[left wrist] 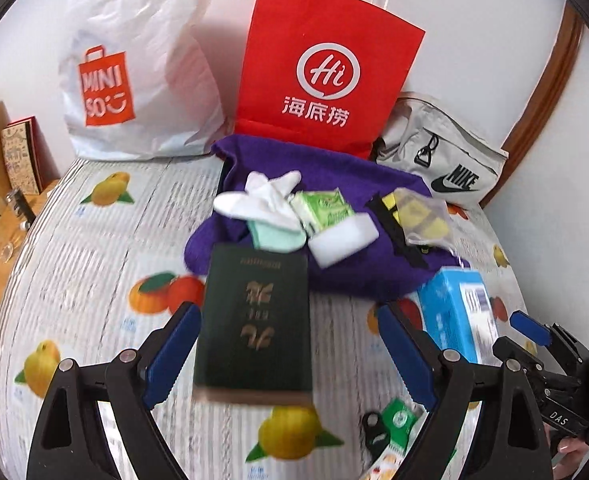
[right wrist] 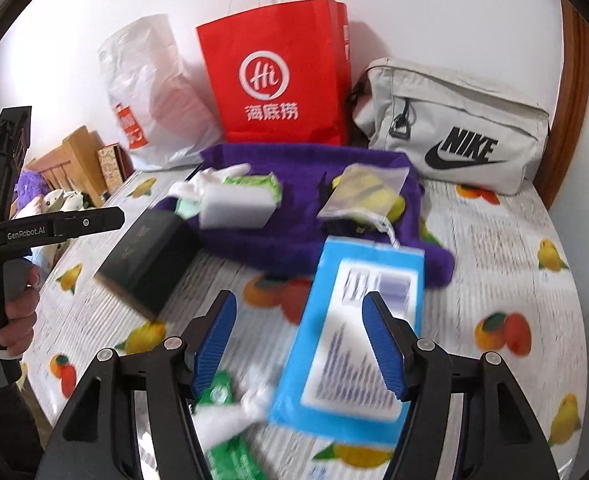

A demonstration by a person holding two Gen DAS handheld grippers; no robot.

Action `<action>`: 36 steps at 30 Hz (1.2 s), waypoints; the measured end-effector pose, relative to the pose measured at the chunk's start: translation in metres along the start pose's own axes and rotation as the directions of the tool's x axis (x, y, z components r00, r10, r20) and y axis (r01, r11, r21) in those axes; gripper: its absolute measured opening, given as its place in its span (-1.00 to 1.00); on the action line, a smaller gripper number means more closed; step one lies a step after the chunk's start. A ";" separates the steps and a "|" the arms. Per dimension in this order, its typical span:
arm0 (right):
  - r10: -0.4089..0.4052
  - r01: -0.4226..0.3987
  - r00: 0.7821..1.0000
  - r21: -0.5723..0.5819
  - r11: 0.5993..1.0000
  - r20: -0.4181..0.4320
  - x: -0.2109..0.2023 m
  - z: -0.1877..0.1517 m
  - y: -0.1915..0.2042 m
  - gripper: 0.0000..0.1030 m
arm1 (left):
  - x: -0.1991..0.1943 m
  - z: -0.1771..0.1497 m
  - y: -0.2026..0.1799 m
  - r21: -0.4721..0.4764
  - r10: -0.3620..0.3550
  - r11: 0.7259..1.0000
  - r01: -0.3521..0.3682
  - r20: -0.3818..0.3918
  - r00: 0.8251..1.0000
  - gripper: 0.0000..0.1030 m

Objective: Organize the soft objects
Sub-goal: 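Grasp the white crumpled tissue with the right tool while the left tool moves to the orange-slice packet, then close the left tool on the orange-slice packet while the right tool holds the tissue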

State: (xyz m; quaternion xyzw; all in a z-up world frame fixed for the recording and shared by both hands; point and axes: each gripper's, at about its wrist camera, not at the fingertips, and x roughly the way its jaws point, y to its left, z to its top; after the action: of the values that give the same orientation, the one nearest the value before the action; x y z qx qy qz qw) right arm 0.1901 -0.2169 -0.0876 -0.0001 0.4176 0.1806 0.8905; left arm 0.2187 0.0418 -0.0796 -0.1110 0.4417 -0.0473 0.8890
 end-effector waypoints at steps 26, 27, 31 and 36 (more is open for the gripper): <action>-0.106 0.109 0.989 0.028 0.994 -0.100 0.039 -0.077 0.052 0.00 | -0.017 -0.111 0.035 0.011 -0.056 0.998 0.057 -0.048 0.997 0.74; -0.097 0.102 0.990 0.035 0.994 -0.104 0.045 -0.078 0.051 -0.10 | -0.017 -0.114 0.037 0.009 -0.053 0.999 0.053 -0.051 0.997 0.74; -0.084 0.091 0.992 0.068 0.994 -0.092 0.055 -0.082 0.051 -0.64 | -0.020 -0.121 0.044 -0.001 -0.031 1.000 0.031 -0.058 0.998 0.74; -0.022 0.028 0.996 0.068 0.997 -0.086 0.062 -0.078 0.062 -0.68 | -0.017 -0.126 0.052 -0.034 -0.031 0.999 0.029 -0.072 0.997 0.74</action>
State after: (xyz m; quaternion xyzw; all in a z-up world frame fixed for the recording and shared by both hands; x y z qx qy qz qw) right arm 0.1481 -0.1510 -0.1750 0.0176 0.4612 0.1548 0.8735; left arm 0.1068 0.0761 -0.1526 -0.1305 0.4726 -0.0574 0.8697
